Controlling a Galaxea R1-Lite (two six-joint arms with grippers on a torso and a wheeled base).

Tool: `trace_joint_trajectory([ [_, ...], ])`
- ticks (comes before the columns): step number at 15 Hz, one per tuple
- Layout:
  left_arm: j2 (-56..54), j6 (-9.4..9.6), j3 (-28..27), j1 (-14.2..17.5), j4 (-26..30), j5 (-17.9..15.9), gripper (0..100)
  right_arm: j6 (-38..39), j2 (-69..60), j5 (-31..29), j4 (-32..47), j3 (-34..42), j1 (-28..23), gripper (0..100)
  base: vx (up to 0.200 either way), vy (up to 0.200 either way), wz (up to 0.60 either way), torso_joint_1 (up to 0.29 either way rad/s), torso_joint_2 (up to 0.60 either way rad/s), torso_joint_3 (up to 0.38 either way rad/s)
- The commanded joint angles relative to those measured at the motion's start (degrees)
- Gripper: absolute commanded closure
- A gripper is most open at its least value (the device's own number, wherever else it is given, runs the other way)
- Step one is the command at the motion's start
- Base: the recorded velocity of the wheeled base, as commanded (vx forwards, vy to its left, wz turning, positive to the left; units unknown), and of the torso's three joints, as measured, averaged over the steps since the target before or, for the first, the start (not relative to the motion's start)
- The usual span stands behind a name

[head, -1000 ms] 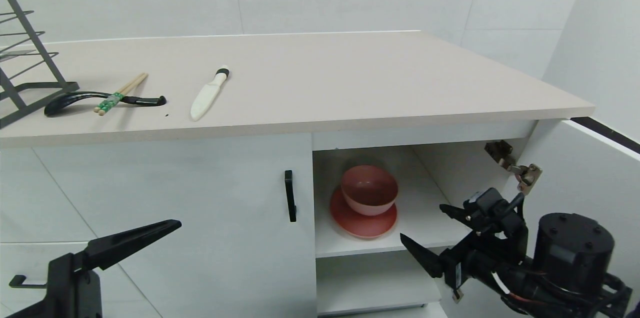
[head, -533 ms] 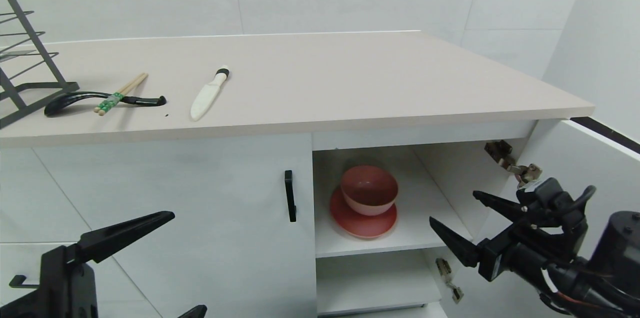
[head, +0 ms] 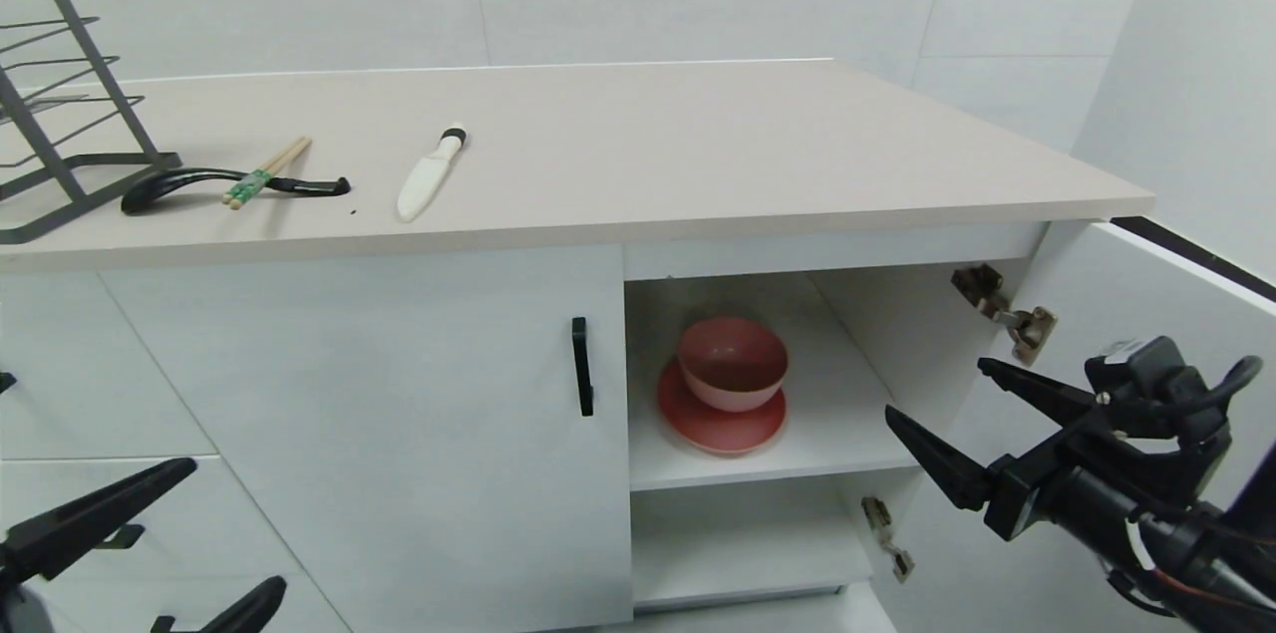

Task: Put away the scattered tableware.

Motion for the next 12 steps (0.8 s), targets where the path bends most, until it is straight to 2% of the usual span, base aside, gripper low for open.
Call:
trace_joint_trajectory([
  [1, -15.94, -2.56, 0.07, 7.92, 10.37, -0.32, 0, -0.04, -0.48, 0.01, 0.00, 0.00, -0.08, 0, -0.200, 0.000, 0.00, -0.002, 0.00, 0.017],
  [2, -16.65, -2.56, 0.07, 8.09, 11.07, -0.40, 0, -0.04, -0.57, -0.08, 0.00, 0.00, -0.08, 0, -0.200, 0.000, 0.00, 0.002, 0.00, 0.002],
  [3, -23.68, -3.00, 0.07, 9.76, 18.90, -1.99, 0, -0.04, -1.27, -0.08, 0.18, 0.00, -0.08, 0, -0.200, 0.000, 0.00, -0.002, 0.00, 0.007],
  [4, -26.32, -4.49, 0.07, 11.52, 21.62, -2.78, 0, -0.04, -1.80, -0.08, 0.18, 0.00, -0.08, 0, -0.200, 0.000, 0.00, 0.002, 0.00, 0.012],
  [5, -27.46, -5.02, 0.07, 12.31, 23.12, -3.83, 0, -0.13, -2.33, -0.26, 0.18, 0.00, -0.08, 0, -0.200, 0.000, 0.00, -0.002, 0.00, 0.002],
  [8, -28.34, -4.67, 0.07, 14.16, 24.87, -4.10, 0, -0.04, -9.62, -3.86, 3.08, 0.00, -0.16, 0, -0.200, 0.000, 0.00, 0.002, 0.00, 0.002],
  [9, -28.78, -4.75, 0.07, 14.34, 25.05, -4.10, 0, -0.04, -13.58, -4.12, 5.72, 0.00, -0.78, 0, -0.200, 0.000, 0.00, 0.007, 0.00, 0.007],
  [10, -30.27, -4.93, 0.07, 15.21, 26.72, -3.92, 0, -0.13, -22.63, -4.12, 12.66, 0.00, -2.10, 0, -0.200, 0.000, 0.00, 0.002, 0.01, 0.007],
  [11, -30.97, -5.02, 0.07, 15.65, 27.42, -3.92, 0, -0.13, -24.91, -4.04, 14.77, 0.00, -2.45, 0, -0.200, 0.000, 0.00, 0.002, 0.00, 0.002],
  [12, -33.79, -4.93, 0.07, 16.44, 30.59, -3.92, 0, -0.04, -33.97, -4.12, 24.35, 0.00, -3.77, 0, 0.000, 0.000, 0.00, 0.000, 0.00, 0.000],
])
